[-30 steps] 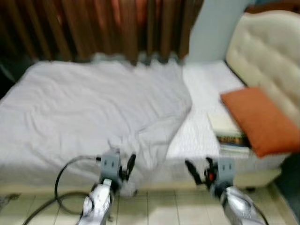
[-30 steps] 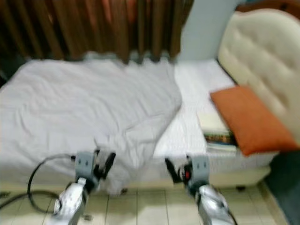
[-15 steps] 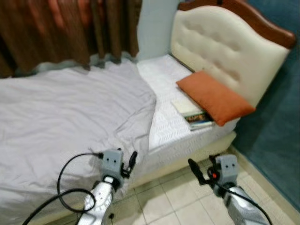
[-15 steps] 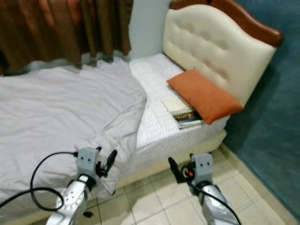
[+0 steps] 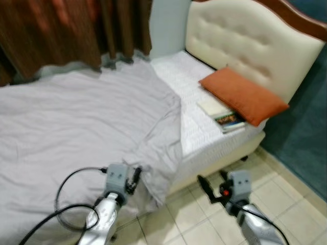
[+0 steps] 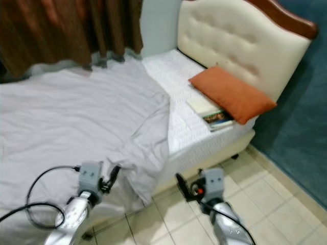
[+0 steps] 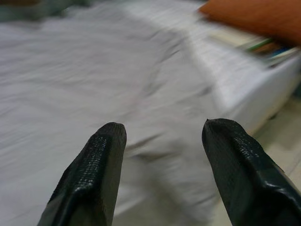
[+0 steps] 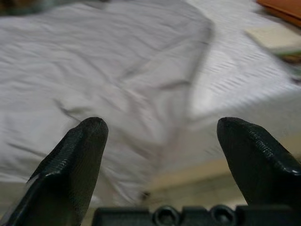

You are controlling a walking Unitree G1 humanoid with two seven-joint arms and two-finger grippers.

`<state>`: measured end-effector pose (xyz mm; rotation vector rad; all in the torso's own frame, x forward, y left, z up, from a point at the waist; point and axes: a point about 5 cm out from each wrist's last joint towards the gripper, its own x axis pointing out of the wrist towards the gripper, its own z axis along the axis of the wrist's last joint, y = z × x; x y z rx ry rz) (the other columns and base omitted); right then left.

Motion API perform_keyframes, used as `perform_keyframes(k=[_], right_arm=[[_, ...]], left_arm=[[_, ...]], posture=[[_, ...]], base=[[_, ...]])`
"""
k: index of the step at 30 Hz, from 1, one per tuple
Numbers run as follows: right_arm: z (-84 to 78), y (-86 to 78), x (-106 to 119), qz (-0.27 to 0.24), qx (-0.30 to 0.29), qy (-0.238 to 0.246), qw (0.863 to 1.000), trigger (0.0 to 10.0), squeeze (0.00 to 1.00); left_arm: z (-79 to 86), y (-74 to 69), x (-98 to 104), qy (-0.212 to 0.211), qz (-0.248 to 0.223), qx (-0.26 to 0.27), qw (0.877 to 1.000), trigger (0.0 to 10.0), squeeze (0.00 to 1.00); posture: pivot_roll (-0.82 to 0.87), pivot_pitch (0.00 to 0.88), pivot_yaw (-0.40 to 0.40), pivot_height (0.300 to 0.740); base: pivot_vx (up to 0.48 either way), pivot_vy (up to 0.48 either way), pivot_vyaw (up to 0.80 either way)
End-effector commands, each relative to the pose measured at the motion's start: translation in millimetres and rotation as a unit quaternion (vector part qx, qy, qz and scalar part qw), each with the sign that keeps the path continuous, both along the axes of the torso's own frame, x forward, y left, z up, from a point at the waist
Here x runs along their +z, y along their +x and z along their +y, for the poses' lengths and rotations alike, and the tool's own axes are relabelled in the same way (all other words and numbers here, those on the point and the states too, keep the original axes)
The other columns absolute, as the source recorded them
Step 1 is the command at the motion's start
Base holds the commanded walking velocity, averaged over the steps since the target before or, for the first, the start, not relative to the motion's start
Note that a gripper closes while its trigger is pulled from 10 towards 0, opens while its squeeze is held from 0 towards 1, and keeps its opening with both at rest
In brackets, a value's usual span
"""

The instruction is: Clean up the room

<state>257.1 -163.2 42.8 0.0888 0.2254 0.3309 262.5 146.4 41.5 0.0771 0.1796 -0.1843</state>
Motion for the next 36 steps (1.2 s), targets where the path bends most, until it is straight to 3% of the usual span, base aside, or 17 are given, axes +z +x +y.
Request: perform_keyframes(k=[1,5,32,36], right_arm=[[-12.4,-1.3,0.5,0.000,-0.017,-0.007,1.000,10.0,0.00],[-12.1,-1.8,0.7,0.000,-0.018,-0.003,1.000,10.0,0.00],[-10.9,-6.9,0.5,0.005,-0.016,0.006,1.000,10.0,0.00],[-14.4,-16.5,3.1,0.012,-0.016,0.008,1.000,10.0,0.00]], left_arm=[[-11.5,1.7,3.2,-0.012,-0.010,-0.012,1.000,10.0,0.00],[-12.4,2.2,4.6,-0.026,-0.008,-0.014,1.000,10.0,0.00],[-21.9,1.9,0.3,-0.012,0.003,-0.041,0.999,10.0,0.00],[-20.9,18.4,-9.8,0.016,0.039,-0.044,0.998,10.0,0.00]], posture=[[-0.08,0.045,-0.024,0.740],[-0.08,0.050,-0.020,0.740],[-0.10,0.088,-0.016,0.740],[-0.12,0.173,-0.032,0.740]], base=[[0.000,0.000,0.00],[0.315,0.000,0.00],[0.475,0.000,0.00],[0.000,0.000,0.00]])
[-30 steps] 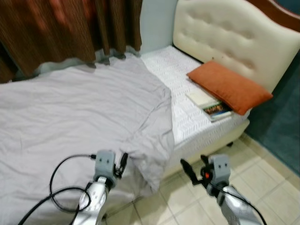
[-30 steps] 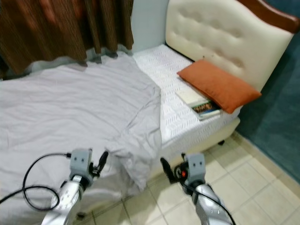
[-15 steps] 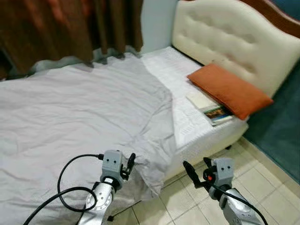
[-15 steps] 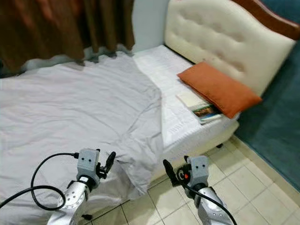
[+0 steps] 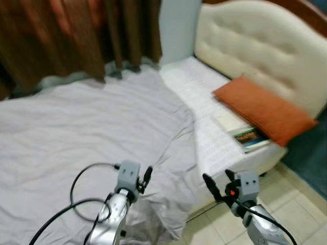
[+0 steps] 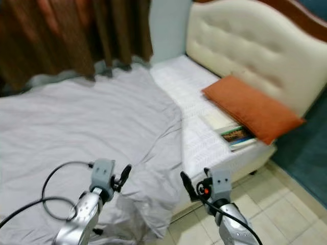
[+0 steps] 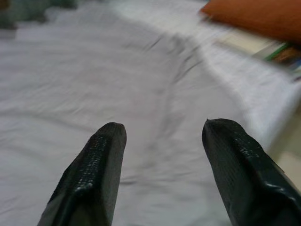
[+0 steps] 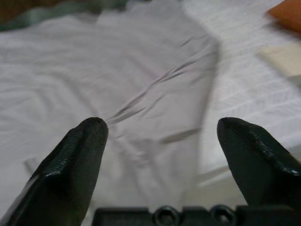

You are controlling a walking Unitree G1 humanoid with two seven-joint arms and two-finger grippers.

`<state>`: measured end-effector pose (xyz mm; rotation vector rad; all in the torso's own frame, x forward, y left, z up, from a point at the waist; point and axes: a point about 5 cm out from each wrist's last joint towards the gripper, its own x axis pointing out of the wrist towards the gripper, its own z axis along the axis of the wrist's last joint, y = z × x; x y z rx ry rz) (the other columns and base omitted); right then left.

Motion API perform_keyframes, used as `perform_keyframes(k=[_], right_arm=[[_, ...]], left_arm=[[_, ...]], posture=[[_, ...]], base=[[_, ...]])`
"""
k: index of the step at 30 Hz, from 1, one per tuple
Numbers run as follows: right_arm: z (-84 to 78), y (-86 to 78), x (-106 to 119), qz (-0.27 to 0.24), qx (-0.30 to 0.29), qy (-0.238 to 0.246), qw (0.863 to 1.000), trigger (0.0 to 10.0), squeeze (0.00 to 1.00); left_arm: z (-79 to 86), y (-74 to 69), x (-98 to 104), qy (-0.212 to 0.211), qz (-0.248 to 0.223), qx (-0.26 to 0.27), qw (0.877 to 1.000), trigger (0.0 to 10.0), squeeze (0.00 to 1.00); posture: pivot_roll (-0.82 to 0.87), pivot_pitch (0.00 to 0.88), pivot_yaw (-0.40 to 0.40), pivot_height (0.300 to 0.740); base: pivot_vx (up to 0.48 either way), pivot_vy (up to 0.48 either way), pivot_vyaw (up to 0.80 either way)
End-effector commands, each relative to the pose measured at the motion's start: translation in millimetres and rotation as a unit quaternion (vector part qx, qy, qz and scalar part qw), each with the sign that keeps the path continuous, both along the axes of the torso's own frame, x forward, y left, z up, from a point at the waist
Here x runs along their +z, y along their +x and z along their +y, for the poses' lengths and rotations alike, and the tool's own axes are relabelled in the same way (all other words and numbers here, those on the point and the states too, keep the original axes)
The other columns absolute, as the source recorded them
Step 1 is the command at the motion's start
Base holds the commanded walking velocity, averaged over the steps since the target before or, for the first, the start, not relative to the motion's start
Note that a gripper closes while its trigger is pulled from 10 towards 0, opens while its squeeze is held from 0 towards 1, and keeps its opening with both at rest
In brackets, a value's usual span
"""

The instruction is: Clean up the room

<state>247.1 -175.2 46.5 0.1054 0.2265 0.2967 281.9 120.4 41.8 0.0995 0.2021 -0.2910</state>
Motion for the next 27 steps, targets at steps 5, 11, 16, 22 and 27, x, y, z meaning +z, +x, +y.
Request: perform_keyframes(k=[5,11,16,22,27], right_arm=[[-4.8,-32.0,-0.2,0.034,0.010,-0.005,0.999,10.0,0.00],[-4.9,-70.3,13.3,0.049,0.007,-0.026,0.998,10.0,0.00],[-0.5,-89.5,20.5,0.063,0.013,-0.025,0.998,10.0,0.00],[-1.4,-108.7,21.6,0.087,0.012,-0.032,0.996,10.0,0.00],[-2.1,-118.0,25.7,0.099,0.009,-0.035,0.994,10.0,0.00]], left_arm=[[5.6,21.1,-16.9,0.009,0.067,0.029,0.997,10.0,0.00],[18.7,47.5,3.0,0.017,0.028,0.094,0.995,10.0,0.00],[35.8,58.4,17.1,0.021,-0.006,0.143,0.989,10.0,0.00],[48.1,59.6,17.7,0.015,-0.007,0.174,0.985,10.0,0.00],[39.9,62.2,17.2,-0.101,0.018,0.179,0.979,10.0,0.00]], posture=[[-0.19,0.350,-0.062,0.740],[-0.28,0.526,-0.089,0.740],[-0.30,0.575,-0.097,0.740],[-0.33,0.593,-0.102,0.740],[-0.34,0.589,-0.106,0.740]], base=[[0.000,0.000,0.00],[0.000,0.000,0.00],[0.000,0.000,0.00],[0.000,0.000,0.00],[0.000,0.000,0.00]])
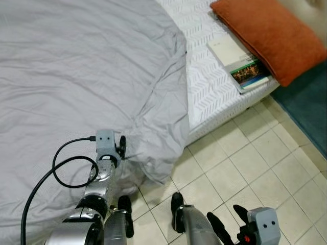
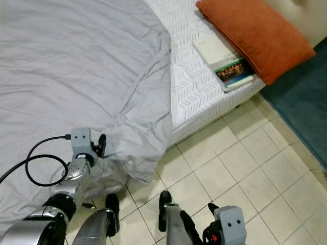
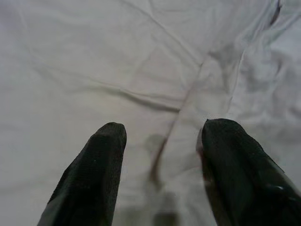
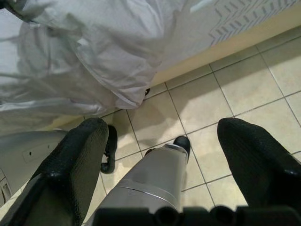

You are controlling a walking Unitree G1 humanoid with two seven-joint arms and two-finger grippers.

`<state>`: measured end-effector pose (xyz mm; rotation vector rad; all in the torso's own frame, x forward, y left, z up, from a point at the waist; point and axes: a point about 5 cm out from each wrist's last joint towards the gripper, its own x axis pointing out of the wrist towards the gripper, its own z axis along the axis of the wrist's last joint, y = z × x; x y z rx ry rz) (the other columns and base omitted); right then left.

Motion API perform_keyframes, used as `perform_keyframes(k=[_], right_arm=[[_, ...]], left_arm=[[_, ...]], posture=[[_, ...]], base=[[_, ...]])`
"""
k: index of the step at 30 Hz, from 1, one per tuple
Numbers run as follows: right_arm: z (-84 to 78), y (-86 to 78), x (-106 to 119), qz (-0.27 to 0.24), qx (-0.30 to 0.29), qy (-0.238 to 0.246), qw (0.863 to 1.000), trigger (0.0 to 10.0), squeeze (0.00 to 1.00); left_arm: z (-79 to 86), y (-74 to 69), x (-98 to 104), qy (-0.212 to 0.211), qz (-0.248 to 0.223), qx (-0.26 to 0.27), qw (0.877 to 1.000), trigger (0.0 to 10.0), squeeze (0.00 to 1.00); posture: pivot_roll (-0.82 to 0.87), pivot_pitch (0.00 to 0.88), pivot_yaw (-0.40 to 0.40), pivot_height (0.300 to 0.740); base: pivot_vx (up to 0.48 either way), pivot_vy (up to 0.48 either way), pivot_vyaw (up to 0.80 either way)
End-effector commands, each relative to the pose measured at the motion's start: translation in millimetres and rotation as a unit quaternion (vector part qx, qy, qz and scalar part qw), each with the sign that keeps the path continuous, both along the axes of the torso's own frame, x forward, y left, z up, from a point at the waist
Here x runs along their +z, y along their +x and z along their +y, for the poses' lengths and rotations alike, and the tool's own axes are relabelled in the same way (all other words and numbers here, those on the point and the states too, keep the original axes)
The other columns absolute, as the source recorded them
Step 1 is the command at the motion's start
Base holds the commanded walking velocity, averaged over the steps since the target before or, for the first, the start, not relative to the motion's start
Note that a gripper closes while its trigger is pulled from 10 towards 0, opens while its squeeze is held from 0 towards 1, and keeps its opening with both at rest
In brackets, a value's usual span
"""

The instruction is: Clean up the room

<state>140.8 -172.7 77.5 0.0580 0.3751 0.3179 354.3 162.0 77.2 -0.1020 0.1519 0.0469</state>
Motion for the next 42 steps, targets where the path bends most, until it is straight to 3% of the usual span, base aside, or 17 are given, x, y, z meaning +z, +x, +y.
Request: perform_keyframes(k=[1,7,14,17,18,25,32,35,36,42], right_arm=[[-4.7,-12.4,-5.0,0.031,-0.010,-0.005,0.999,10.0,0.00],[-3.5,-16.0,-5.4,0.041,-0.010,-0.005,0.999,10.0,0.00],[-1.7,-16.3,-6.0,0.044,-0.011,-0.003,0.999,10.0,0.00],[-2.7,-16.3,-6.2,0.045,-0.013,-0.003,0.999,10.0,0.00],[-2.7,-16.2,-6.5,0.045,-0.014,-0.003,0.999,10.0,0.00],[0.3,-15.0,-7.8,0.048,-0.012,0.000,0.999,10.0,0.00],[1.9,-14.6,-9.4,0.051,-0.008,0.001,0.999,10.0,0.00],[0.7,-14.8,-9.6,0.052,-0.008,-0.001,0.999,10.0,0.00],[0.8,-15.1,-9.9,0.053,-0.008,-0.002,0.999,10.0,0.00],[1.5,-15.6,-10.2,0.056,-0.006,-0.002,0.998,10.0,0.00]], left_arm=[[-3.6,-9.2,-16.9,-0.027,0.030,-0.005,0.999,10.0,0.00],[-17.1,-4.5,-9.7,-0.062,0.012,-0.033,0.997,10.0,0.00],[-16.8,-3.2,-10.4,-0.099,0.024,-0.034,0.994,10.0,0.00],[-10.4,-1.0,-6.0,-0.071,0.016,-0.016,0.997,10.0,0.00],[-7.5,0.5,-2.4,-0.061,0.006,-0.011,0.998,10.0,1.00],[-3.9,5.8,8.2,-0.062,-0.015,-0.021,0.998,10.0,1.00],[-16.9,5.4,5.9,-0.106,-0.004,-0.064,0.992,10.0,1.00],[-27.0,2.1,-2.1,-0.128,0.025,-0.090,0.987,10.0,1.00],[-30.3,-0.3,-6.8,-0.128,0.038,-0.101,0.986,10.0,0.00],[-37.9,-6.1,-17.2,-0.124,0.067,-0.108,0.984,10.0,0.00]], posture=[[-0.34,0.589,-0.106,0.740],[-0.33,0.588,-0.099,0.740],[-0.33,0.586,-0.090,0.740],[-0.33,0.585,-0.087,0.740],[-0.32,0.584,-0.087,0.740],[-0.31,0.585,-0.084,0.740],[-0.31,0.584,-0.083,0.740],[-0.31,0.584,-0.085,0.740],[-0.31,0.585,-0.086,0.740],[-0.31,0.587,-0.089,0.740]], base=[[0.000,0.000,0.00],[0.000,0.000,0.00],[0.000,0.000,0.00],[0.000,0.000,0.00],[0.000,0.000,0.00],[0.000,0.000,0.00],[0.000,0.000,0.00],[0.000,0.000,0.00],[0.000,0.000,0.00],[0.000,0.000,0.00]])
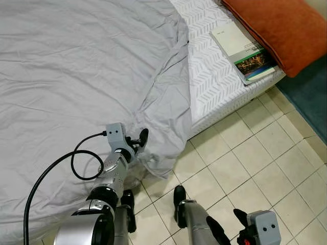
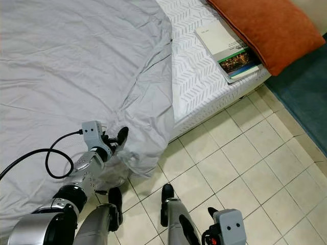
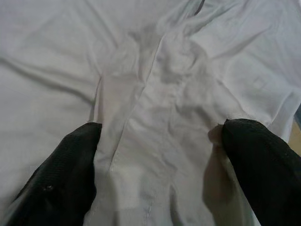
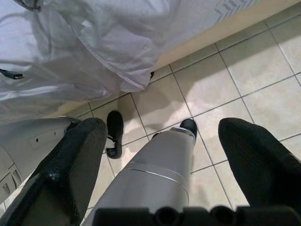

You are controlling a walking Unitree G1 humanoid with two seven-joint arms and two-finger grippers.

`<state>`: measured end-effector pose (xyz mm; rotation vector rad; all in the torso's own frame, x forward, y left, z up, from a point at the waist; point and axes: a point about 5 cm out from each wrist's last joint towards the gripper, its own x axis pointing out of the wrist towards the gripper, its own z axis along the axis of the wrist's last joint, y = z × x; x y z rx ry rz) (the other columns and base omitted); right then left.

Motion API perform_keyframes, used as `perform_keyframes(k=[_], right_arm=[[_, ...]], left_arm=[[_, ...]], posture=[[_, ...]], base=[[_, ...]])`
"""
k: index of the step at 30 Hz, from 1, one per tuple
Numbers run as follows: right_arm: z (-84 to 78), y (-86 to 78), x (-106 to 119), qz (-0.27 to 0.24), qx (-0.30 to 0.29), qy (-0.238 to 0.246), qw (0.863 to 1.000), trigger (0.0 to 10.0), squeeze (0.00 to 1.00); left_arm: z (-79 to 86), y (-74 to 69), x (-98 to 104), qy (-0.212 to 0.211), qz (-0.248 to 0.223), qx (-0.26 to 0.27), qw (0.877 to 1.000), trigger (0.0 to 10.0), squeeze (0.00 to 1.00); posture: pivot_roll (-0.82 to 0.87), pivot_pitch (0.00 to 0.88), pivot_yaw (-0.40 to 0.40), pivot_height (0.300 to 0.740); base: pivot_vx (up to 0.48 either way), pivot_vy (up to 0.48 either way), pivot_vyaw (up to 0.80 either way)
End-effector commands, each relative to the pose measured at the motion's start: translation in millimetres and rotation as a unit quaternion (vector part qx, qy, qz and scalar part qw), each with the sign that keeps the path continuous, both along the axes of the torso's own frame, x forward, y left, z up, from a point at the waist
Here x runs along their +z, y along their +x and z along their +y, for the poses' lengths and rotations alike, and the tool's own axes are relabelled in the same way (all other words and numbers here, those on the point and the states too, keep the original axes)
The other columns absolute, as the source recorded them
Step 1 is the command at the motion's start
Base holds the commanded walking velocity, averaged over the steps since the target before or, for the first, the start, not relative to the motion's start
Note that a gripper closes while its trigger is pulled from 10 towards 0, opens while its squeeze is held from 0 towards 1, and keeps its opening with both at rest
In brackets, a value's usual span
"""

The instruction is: Clean up the room

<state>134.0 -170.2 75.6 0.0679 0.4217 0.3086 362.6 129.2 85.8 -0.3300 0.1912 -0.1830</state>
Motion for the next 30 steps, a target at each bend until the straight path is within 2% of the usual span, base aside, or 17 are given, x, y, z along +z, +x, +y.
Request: perform_keyframes(k=[1,6,7,8,14,17,18,20,22,24,30], right_arm=[[-0.8,-8.9,-8.6,0.032,-0.002,-0.002,0.999,10.0,0.00],[-0.7,-8.4,-9.3,0.034,-0.001,-0.003,0.999,10.0,0.00],[-0.8,-8.3,-9.4,0.034,-0.001,-0.003,0.999,10.0,0.00],[-0.8,-8.0,-9.8,0.035,-0.001,-0.003,0.999,10.0,0.00],[-1.0,-6.1,-10.1,0.034,-0.003,-0.004,0.999,10.0,0.00],[-0.8,-5.1,-10.3,0.034,-0.003,-0.003,0.999,10.0,0.00],[-0.8,-4.4,-10.4,0.034,-0.002,-0.003,0.999,10.0,0.00],[-0.8,-4.4,-10.4,0.034,-0.002,-0.003,0.999,10.0,0.00],[-0.8,-3.7,-11.0,0.035,-0.001,-0.003,0.999,10.0,0.00],[-0.7,-3.2,-11.4,0.036,-0.001,-0.002,0.999,10.0,0.00],[1.0,2.6,-12.9,0.030,-0.005,0.001,1.000,10.0,0.00]], left_arm=[[-6.8,-15.7,-28.0,0.005,0.060,-0.014,0.998,10.0,0.00],[-11.8,-20.7,-37.2,0.021,0.090,-0.022,0.995,10.0,0.00],[-11.1,-21.2,-38.4,0.026,0.094,-0.017,0.995,8.0,0.00],[-10.2,-21.4,-39.1,0.031,0.097,-0.013,0.995,0.0,0.00],[-5.4,-19.4,-37.3,0.036,0.097,0.007,0.995,0.0,0.00],[-1.2,-18.9,-37.7,0.024,0.106,0.022,0.994,0.0,0.00],[0.8,-19.3,-38.9,-0.003,0.116,0.030,0.993,0.0,0.00],[0.8,-19.3,-38.9,-0.003,0.116,0.030,0.993,0.0,0.00],[-1.4,-21.6,-42.0,-0.031,0.127,0.027,0.991,0.0,0.00],[-2.4,-22.4,-42.9,-0.033,0.127,0.026,0.991,0.0,0.00],[-10.1,-21.5,-38.6,0.026,0.094,-0.016,0.995,0.0,0.00]], posture=[[-0.31,0.587,-0.089,0.740],[-0.31,0.586,-0.090,0.740],[-0.31,0.586,-0.090,0.740],[-0.31,0.584,-0.088,0.740],[-0.31,0.578,-0.085,0.740],[-0.31,0.578,-0.085,0.740],[-0.31,0.581,-0.088,0.740],[-0.31,0.581,-0.088,0.740],[-0.31,0.579,-0.089,0.740],[-0.30,0.577,-0.088,0.740],[-0.30,0.552,-0.072,0.740]], base=[[0.000,0.000,0.00],[0.000,0.000,0.00],[0.000,0.000,0.00],[0.000,0.000,0.00],[0.000,0.000,0.00],[0.000,0.000,0.00],[0.000,0.000,0.00],[0.000,0.000,0.00],[0.000,0.000,0.00],[0.000,0.000,0.00],[0.000,0.000,0.00]])
